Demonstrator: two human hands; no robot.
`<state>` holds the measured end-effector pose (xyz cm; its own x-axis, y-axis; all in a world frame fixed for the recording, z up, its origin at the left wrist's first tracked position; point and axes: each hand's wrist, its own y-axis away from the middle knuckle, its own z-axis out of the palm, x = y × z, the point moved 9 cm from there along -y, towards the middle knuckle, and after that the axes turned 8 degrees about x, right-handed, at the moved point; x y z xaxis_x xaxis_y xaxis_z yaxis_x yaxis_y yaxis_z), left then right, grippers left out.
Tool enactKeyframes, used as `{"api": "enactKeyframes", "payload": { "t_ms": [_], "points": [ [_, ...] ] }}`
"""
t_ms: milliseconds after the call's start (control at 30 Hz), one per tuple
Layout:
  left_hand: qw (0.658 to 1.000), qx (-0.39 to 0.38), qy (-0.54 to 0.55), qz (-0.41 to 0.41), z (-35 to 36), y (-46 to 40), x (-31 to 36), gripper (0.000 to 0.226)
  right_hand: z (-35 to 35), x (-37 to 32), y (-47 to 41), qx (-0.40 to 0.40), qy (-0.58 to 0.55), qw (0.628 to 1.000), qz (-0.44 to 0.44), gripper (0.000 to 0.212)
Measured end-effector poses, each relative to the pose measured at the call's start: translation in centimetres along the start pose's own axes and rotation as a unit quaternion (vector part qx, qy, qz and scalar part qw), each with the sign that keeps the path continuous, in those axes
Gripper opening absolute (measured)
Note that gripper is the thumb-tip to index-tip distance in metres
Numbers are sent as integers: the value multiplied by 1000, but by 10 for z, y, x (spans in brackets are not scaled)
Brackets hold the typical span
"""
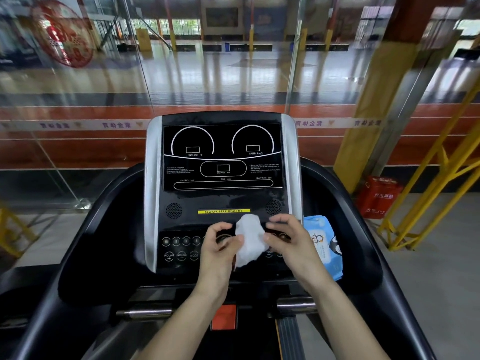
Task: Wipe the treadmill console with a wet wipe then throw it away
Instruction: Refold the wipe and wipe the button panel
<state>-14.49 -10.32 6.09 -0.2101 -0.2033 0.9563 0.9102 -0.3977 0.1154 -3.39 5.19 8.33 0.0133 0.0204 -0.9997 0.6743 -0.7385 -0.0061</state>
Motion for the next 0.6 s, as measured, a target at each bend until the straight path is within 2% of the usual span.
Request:
{"api": "enactKeyframes", "payload": {
  "t_ms": [100,200,367,500,600],
  "points": [
    [1000,10,-18,12,-4,-1,-4,15,3,8,10,-38,46,998,-7,38],
    [999,-9,-53,8,-1,2,-8,12,3,15,16,-44,73,996,0,44],
    [986,-58,-154,21,5,9,-17,32,-4,16,18,-17,125,990,-69,47],
    [957,-60,-261,114,10,11,-13,35,-10,23,19,-2,155,983,-95,31],
    [932,-60,-312,176,15,11,-9,28,-15,24,19,11,170,979,-114,21]
  ]
}}
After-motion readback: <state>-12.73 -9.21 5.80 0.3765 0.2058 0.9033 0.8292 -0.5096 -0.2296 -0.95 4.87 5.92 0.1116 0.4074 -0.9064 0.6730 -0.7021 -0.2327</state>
